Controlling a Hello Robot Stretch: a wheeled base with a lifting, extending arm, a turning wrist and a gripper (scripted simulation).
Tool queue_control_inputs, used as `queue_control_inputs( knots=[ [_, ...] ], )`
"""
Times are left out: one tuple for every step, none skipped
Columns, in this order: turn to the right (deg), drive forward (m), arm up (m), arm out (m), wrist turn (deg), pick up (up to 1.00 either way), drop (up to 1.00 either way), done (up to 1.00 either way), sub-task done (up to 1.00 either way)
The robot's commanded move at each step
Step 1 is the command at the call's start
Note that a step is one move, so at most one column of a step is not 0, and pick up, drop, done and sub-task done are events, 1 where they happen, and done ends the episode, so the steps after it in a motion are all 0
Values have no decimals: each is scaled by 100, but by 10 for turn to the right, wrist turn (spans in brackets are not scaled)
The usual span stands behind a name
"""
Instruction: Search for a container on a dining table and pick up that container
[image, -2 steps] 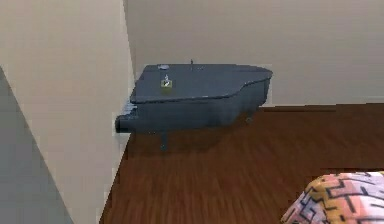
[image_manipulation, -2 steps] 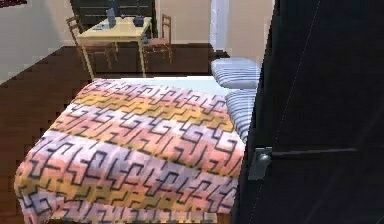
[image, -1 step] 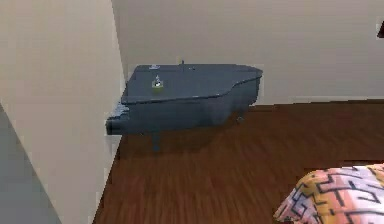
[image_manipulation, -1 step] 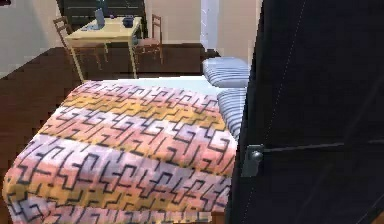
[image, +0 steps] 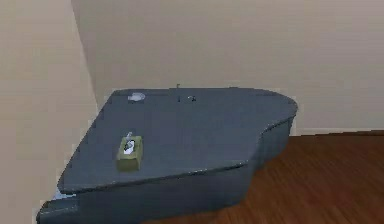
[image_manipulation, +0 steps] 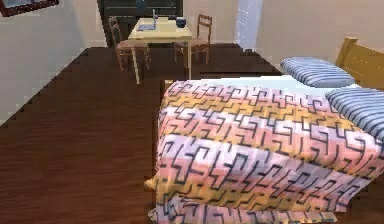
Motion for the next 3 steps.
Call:
queue_control_inputs(
  knots=[
    [450,0,0,0,0,0,0,0,0],
    [60,0,0,0,0,0,0,0,0],
    [0,85,0,0,0,0,0,0,0]
  ],
)
